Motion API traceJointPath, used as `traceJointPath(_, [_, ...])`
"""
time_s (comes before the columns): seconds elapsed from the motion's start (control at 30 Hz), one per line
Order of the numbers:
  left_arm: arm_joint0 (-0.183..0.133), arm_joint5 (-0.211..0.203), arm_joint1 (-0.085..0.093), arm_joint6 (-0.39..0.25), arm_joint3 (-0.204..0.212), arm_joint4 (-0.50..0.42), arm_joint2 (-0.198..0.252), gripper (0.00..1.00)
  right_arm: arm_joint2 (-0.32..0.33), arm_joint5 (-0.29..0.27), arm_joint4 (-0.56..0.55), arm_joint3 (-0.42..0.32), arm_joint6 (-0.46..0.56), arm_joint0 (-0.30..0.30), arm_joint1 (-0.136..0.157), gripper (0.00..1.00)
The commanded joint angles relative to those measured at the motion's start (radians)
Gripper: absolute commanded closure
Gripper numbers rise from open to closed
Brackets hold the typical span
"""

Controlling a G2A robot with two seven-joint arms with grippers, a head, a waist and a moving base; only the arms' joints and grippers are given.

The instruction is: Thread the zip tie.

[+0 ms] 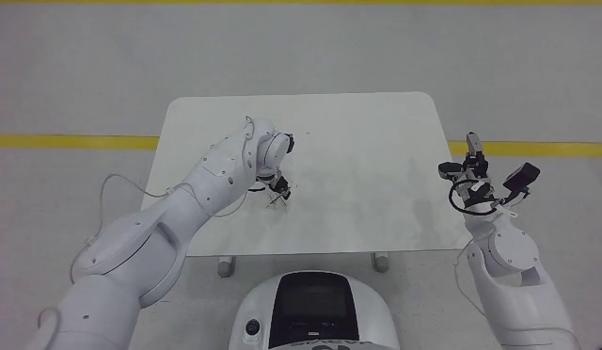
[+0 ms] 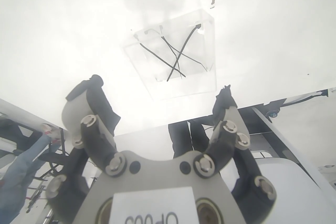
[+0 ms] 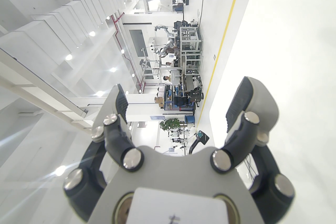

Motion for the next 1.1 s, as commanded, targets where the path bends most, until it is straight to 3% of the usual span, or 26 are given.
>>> traceJointPath(0.0, [0.000, 0.000, 0.000, 0.000, 0.000, 0.000, 0.000, 0.00, 0.000, 0.000, 0.000, 0.000, 0.000, 0.000, 0.000, 0.00])
traceJointPath(0.63, [0.000, 0.000, 0.000, 0.000, 0.000, 0.000, 0.000, 0.00, 0.000, 0.000, 0.000, 0.000, 0.000, 0.000, 0.000, 0.00])
traceJointPath(0.77, [0.011, -0.023, 0.007, 0.006, 0.014, -0.058, -0.028, 0.00, 0.000, 0.000, 0.000, 0.000, 0.000, 0.000, 0.000, 0.00])
traceJointPath(0.93, [0.013, 0.008, 0.012, -0.035, 0.025, -0.119, -0.052, 0.00, 0.000, 0.000, 0.000, 0.000, 0.000, 0.000, 0.000, 0.00])
traceJointPath(1.07, [0.007, 0.032, 0.012, -0.028, 0.023, -0.093, -0.043, 0.00, 0.000, 0.000, 0.000, 0.000, 0.000, 0.000, 0.000, 0.00])
